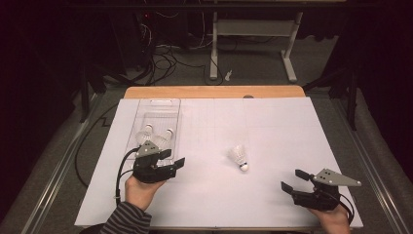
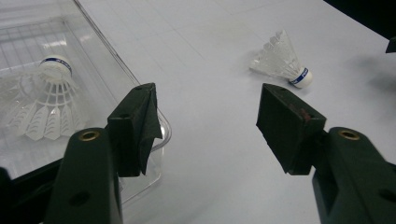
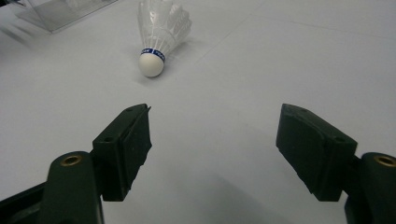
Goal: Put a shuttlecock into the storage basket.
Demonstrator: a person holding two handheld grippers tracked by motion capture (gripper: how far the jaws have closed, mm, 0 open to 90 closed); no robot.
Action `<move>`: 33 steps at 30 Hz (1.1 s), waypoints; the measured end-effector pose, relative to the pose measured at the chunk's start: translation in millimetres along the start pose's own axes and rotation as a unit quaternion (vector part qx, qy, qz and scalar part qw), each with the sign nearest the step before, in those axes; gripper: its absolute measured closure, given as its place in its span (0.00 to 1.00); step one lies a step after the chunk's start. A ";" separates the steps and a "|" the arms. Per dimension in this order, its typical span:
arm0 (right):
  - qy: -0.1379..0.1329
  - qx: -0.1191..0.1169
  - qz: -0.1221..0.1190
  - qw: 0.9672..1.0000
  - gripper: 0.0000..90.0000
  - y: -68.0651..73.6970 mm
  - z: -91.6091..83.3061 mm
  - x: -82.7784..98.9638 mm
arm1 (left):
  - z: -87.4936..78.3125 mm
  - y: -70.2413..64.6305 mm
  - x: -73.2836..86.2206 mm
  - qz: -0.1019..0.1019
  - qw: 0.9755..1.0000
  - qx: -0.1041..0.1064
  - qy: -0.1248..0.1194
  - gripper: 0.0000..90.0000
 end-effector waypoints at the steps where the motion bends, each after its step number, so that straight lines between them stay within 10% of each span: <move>1: 0.000 0.000 0.000 1.000 0.30 0.0 0.0 0.0 | 0.4 -0.3 -0.4 0.000 1.000 0.000 0.000 0.44; 33: -0.002 0.000 0.001 1.000 0.30 -0.2 0.0 -0.1 | 17.0 -18.9 -17.5 0.014 1.000 0.027 0.002 0.44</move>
Point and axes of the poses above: each handheld gripper's, and its own axes: z roughly forward along the jaws, x roughly out of its underside, y roughly to its left, the point moved 6 cm from there along z, roughly forward along the jaws, and after that the axes turned 6 degrees about -x, right-handed, at the moved point
